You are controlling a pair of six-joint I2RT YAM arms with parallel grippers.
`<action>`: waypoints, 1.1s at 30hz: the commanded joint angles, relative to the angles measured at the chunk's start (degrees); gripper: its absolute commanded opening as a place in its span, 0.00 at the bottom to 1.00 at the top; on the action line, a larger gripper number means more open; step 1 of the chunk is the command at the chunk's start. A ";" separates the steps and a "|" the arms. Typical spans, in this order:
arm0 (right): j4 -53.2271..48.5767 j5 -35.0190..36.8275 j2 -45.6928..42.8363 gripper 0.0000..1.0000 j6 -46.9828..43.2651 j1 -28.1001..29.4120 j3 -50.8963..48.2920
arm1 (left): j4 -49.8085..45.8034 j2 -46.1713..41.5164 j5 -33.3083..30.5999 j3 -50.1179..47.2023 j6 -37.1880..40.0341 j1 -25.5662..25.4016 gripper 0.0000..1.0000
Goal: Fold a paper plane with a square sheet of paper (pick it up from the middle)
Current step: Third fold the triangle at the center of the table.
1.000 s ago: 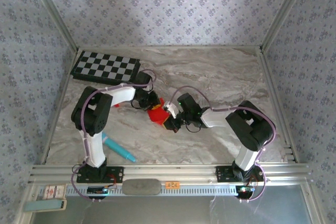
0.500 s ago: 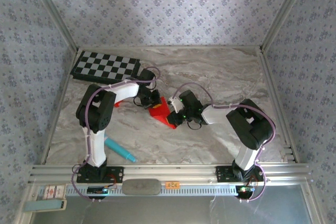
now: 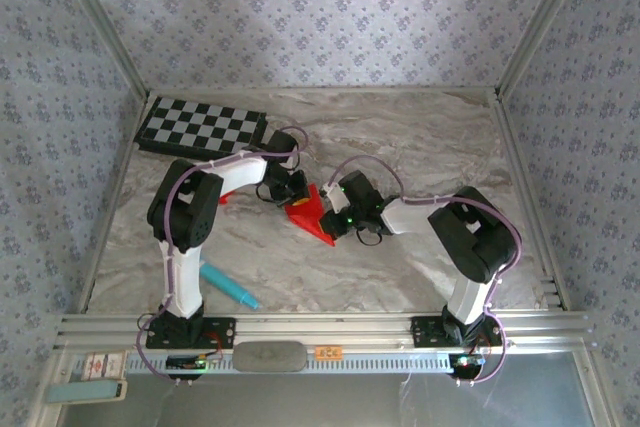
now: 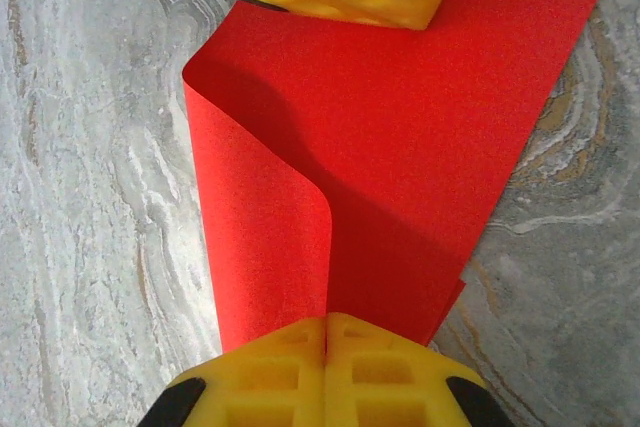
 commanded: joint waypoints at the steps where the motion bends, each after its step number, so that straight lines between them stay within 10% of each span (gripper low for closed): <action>1: -1.92 1.32 1.12 0.03 0.24 0.22 1.74 | -3.50 2.71 -0.67 -0.25 0.94 -0.76 0.09; 22: -4.95 2.36 3.50 0.03 -0.24 0.73 3.27 | -3.39 2.05 -0.06 0.35 0.84 -0.84 0.09; 33: -6.46 3.32 4.21 0.03 -0.37 0.83 3.44 | 2.25 -12.30 -2.58 -4.80 -6.18 1.76 0.23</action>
